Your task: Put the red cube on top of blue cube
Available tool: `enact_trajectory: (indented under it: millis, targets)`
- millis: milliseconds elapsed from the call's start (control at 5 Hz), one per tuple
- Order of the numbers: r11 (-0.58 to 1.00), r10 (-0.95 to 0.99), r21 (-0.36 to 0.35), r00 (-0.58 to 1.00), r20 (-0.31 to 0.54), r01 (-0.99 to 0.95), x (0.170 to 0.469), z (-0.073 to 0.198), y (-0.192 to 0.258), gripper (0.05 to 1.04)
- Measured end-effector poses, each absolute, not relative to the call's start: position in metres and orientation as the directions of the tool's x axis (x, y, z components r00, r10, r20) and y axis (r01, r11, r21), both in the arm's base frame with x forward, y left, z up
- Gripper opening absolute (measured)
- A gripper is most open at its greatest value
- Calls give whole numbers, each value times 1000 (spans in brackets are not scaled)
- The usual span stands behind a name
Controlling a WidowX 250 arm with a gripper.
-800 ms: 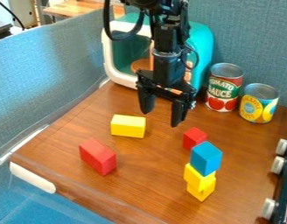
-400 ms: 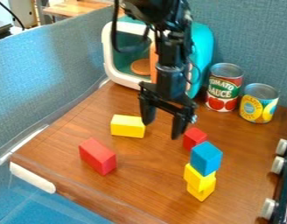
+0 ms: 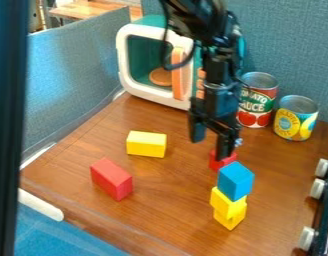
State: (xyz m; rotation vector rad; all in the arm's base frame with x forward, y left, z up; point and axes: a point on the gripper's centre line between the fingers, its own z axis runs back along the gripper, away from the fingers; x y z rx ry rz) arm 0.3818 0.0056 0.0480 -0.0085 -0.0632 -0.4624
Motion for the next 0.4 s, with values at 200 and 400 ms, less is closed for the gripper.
enact_trajectory:
  millis: [200, 400]
  targets:
    - [890, -455, -24, 889, 46, 456, 403, 36, 0, 999]
    - [892, -442, -70, 894, 67, 446, 413, 31, -6, 999]
